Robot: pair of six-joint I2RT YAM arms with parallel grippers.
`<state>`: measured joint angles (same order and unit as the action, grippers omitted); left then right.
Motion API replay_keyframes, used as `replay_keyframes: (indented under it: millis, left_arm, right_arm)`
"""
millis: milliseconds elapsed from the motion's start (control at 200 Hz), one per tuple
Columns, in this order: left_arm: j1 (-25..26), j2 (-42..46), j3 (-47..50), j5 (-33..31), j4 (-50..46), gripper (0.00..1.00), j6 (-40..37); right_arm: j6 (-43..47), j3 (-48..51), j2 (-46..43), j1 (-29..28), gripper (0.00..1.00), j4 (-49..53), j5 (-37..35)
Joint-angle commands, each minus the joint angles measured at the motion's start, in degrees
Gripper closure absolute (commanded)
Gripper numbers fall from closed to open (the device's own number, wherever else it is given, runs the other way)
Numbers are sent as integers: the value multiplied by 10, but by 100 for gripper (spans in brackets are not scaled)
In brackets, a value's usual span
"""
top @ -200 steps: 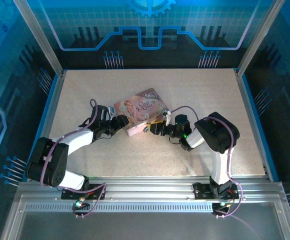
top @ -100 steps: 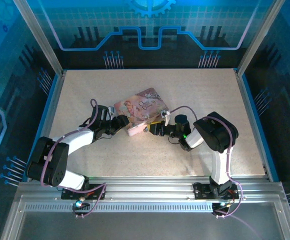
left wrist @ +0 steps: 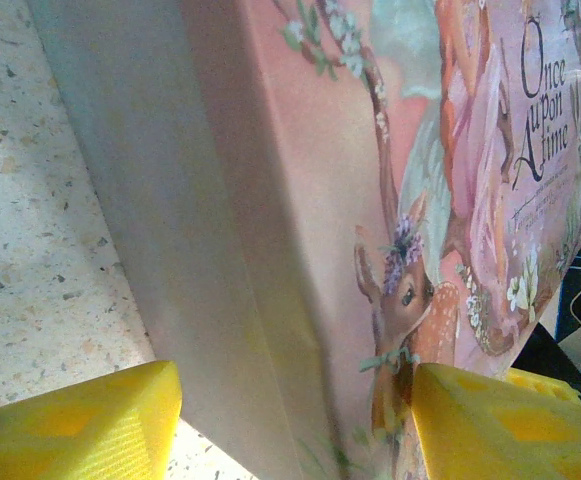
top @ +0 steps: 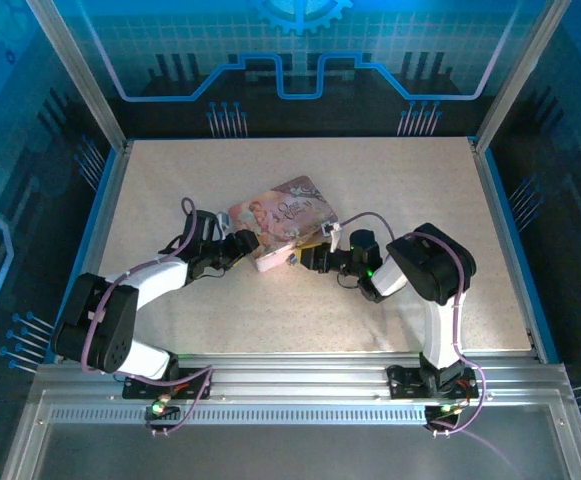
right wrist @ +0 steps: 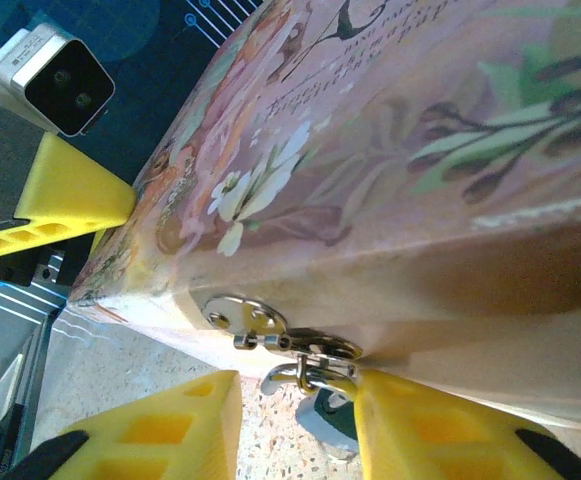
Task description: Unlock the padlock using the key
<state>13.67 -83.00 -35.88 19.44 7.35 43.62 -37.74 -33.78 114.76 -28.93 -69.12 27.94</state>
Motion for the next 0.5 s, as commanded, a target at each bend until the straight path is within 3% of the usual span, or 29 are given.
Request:
replay_keyframes:
  millis: [0,495]
  left_arm:
    - [10,-25,4,-1,-53,37,1]
    - [9,-24,7,-2,-52,37,2]
  right_arm:
    - [5,-8,10,-7,69,-20,13]
    - [8,-4,12,-7,87,-10,0]
